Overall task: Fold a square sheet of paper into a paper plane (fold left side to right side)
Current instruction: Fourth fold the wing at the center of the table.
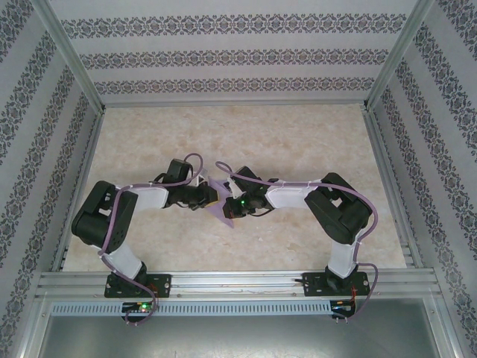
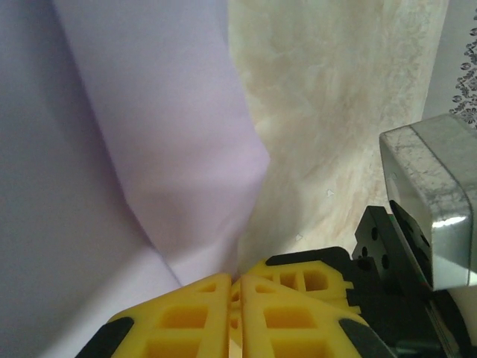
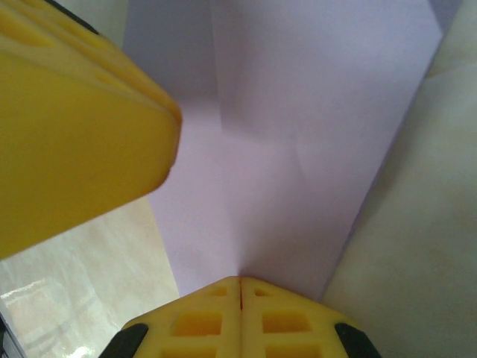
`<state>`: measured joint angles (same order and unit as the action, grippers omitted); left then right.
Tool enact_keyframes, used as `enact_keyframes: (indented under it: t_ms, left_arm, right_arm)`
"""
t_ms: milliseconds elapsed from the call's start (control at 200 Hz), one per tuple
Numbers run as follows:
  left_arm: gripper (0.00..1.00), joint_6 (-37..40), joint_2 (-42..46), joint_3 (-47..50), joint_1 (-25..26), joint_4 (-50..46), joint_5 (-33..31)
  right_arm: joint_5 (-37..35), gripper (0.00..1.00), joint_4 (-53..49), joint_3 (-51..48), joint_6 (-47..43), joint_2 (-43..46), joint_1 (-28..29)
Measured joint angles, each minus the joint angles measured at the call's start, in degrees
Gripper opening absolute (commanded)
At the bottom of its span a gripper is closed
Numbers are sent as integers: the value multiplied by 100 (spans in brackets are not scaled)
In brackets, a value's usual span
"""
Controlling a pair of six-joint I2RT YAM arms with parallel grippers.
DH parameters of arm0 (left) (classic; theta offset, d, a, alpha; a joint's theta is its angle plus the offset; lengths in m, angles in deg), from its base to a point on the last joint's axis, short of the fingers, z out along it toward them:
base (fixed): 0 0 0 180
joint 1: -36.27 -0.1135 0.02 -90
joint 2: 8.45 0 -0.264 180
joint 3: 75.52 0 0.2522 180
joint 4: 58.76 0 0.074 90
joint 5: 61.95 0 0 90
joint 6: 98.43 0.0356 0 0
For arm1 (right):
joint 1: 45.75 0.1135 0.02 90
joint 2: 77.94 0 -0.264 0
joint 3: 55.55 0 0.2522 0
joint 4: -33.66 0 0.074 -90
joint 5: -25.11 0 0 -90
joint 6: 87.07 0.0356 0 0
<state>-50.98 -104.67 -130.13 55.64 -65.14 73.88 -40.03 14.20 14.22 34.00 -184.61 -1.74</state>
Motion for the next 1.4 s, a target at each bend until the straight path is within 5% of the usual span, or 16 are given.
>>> enact_keyframes:
  t_ms: [1399]
  left_arm:
    - [11,684,-979,-1034,0,-710,-485]
  right_arm:
    - [-107,0,-669,422,-24,-162,48]
